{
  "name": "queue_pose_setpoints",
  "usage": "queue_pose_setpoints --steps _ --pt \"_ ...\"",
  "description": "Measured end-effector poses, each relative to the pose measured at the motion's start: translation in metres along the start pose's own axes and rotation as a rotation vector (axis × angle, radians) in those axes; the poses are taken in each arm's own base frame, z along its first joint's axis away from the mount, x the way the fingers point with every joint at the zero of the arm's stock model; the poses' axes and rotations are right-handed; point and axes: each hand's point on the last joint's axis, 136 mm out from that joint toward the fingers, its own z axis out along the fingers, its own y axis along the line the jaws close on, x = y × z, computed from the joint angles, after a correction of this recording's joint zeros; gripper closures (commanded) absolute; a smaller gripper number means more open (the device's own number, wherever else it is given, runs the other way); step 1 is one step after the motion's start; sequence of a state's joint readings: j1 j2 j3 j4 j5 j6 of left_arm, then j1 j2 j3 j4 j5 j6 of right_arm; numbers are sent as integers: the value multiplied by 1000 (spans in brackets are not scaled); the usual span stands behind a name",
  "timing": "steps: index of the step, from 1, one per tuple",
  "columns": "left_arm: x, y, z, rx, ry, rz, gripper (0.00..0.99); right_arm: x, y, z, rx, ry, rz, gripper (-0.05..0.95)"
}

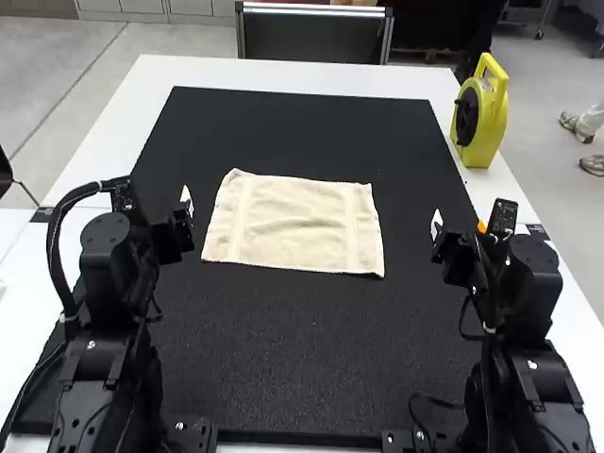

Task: Fold the towel.

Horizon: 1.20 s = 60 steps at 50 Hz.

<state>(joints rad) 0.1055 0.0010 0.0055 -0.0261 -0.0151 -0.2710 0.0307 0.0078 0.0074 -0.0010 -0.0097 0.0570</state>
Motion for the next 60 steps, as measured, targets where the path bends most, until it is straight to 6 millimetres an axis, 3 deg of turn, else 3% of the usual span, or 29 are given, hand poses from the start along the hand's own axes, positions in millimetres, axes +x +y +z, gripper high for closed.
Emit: queue_pose_setpoints --steps 26,46,55,60 --pt "0 0 0 0 -1 3 38 0 0 0 0 0 0 -8" --pt "-15 -3 0 5 -61 211 31 -1 2 0 -10 -4 -6 -8" --pt "-22 -4 -1 5 -92 279 41 -20 7 -1 -31 -81 -78 -8" --pt "-22 -5 -1 6 -92 301 41 -18 13 -1 -60 -76 -144 -11"
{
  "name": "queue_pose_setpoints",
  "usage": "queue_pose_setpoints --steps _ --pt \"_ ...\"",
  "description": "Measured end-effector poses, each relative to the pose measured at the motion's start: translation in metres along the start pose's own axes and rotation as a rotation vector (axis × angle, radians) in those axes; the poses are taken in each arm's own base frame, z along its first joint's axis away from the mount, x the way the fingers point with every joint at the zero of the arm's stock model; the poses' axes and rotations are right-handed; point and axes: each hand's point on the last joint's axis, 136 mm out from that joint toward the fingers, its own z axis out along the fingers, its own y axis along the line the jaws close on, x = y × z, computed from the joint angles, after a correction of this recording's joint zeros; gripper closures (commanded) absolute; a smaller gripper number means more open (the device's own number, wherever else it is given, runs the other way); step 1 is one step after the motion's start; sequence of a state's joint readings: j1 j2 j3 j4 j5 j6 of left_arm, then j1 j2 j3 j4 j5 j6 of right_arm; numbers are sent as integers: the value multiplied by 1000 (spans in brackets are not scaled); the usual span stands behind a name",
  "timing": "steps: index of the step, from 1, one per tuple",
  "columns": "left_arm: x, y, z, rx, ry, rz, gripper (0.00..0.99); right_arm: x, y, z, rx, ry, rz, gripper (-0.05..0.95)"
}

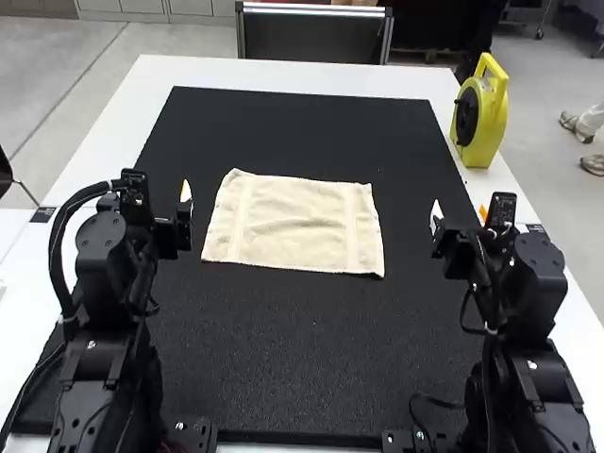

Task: Fold the towel.

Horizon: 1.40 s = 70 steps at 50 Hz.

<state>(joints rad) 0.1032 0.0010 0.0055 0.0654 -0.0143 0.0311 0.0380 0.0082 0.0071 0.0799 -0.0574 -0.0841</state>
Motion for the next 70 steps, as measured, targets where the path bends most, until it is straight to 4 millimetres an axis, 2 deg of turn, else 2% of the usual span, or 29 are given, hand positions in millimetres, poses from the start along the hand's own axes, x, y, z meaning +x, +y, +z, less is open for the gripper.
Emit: queue_pose_setpoints --steps 6,9,18,22,27,29,37,41,47,51,53,62,66,70 --pt "-7 -1 0 7 -27 -11 44 -4 3 0 -18 -18 -66 -11" --pt "-13 -1 0 4 -55 -15 61 -13 3 0 -18 -55 -121 -11" --pt "-49 4 -5 -11 -203 -24 66 -32 -1 -2 11 -132 -243 -11" --pt "-58 5 -7 -15 -238 -25 67 -52 -6 -6 40 -210 -258 -10" --pt "-70 6 -10 -21 -289 -26 75 -87 -16 -17 105 -351 -265 -7" --pt "-72 6 -11 -22 -297 -26 75 -93 -22 -20 132 -376 -261 -7" --pt "-77 7 -11 -22 -297 -26 75 -97 -38 -22 181 -367 -181 -7" --pt "-95 9 -13 -24 -315 -26 75 -115 -42 -22 179 -369 -132 -7" --pt "-127 15 -10 -37 -325 -28 74 -158 -48 -11 157 -362 -43 -7" --pt "-146 20 1 -54 -304 -31 70 -173 -54 8 132 -313 34 -7" --pt "-153 23 9 -63 -284 -32 69 -174 -58 17 125 -278 69 -7" --pt "-171 29 65 -77 -142 -41 69 -158 -72 63 79 -74 292 -8" --pt "-168 30 90 -80 -75 -53 69 -148 -73 78 59 -15 376 -10" --pt "-151 31 111 -89 7 -63 70 -134 -71 86 51 26 431 -7"
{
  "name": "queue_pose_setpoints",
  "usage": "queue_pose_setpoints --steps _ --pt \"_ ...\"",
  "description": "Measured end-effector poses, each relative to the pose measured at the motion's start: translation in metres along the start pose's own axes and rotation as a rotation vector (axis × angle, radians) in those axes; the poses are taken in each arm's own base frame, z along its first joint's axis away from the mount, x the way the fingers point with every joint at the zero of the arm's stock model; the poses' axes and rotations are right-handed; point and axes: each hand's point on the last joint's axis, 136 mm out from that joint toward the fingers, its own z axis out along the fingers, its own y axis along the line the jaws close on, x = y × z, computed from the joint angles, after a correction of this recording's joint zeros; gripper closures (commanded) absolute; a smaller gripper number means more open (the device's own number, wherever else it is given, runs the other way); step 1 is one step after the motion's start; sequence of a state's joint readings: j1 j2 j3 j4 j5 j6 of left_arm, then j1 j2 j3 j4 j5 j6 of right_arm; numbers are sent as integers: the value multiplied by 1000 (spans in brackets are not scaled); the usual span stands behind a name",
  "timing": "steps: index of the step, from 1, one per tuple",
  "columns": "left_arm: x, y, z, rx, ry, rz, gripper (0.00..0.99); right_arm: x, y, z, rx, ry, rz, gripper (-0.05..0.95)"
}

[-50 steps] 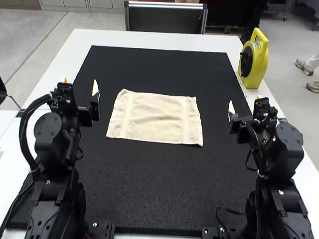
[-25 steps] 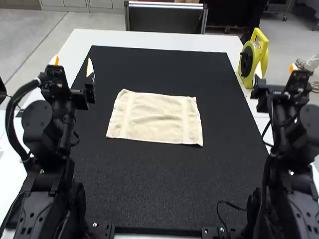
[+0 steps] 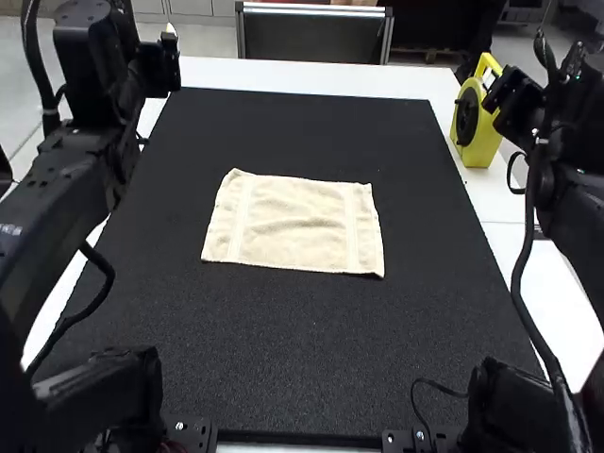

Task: Fold the towel.

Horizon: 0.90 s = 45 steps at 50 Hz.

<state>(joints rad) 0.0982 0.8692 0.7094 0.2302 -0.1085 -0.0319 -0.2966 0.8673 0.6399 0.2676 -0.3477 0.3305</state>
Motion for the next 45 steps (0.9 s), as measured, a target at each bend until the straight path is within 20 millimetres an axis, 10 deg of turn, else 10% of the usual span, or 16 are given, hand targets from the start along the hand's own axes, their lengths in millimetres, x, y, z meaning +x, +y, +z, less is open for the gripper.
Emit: queue_pose_setpoints --steps 16,28,45 --pt "93 1 28 -46 239 -22 125 66 -11 11 34 136 49 -2" --pt "108 -19 29 63 260 88 118 118 -41 12 122 246 38 13" --pt "150 -22 15 74 358 11 84 131 -46 10 115 227 -93 11"
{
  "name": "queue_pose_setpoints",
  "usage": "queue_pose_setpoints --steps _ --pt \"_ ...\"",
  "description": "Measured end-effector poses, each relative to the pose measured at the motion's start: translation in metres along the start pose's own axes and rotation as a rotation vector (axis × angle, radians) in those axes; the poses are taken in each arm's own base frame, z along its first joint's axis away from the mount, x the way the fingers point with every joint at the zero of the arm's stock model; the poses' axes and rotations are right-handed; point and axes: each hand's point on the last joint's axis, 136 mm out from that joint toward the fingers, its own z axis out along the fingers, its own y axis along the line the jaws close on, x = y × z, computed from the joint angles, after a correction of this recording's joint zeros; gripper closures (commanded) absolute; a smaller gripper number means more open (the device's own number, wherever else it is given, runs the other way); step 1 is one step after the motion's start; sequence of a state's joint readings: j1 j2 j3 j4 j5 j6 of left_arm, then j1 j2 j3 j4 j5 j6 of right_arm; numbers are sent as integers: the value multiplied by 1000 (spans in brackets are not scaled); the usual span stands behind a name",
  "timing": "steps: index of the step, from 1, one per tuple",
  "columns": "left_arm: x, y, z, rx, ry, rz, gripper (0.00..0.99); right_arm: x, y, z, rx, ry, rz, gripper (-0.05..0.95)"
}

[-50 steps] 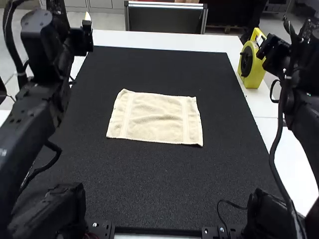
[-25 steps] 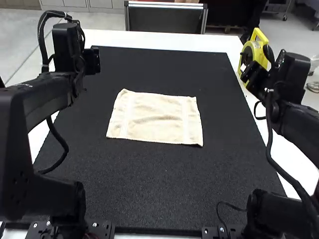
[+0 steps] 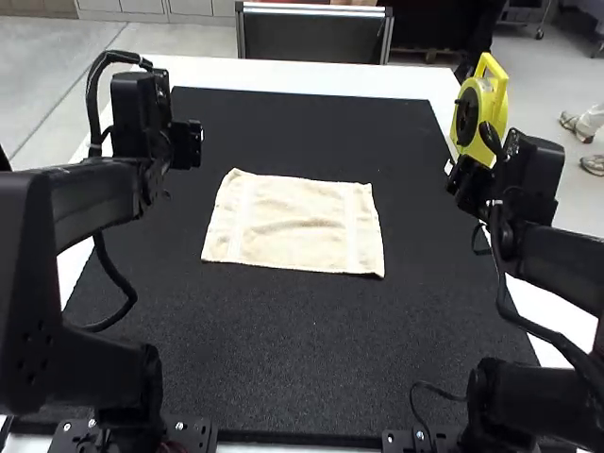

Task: Fold the towel.

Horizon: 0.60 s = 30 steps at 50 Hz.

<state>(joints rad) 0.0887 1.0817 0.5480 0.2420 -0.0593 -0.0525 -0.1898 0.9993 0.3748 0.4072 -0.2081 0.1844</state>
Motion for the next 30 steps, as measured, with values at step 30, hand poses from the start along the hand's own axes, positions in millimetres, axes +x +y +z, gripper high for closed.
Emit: queue_pose_setpoints --steps 30 --pt "30 29 7 -57 0 -45 41 66 28 29 -102 188 -101 10"
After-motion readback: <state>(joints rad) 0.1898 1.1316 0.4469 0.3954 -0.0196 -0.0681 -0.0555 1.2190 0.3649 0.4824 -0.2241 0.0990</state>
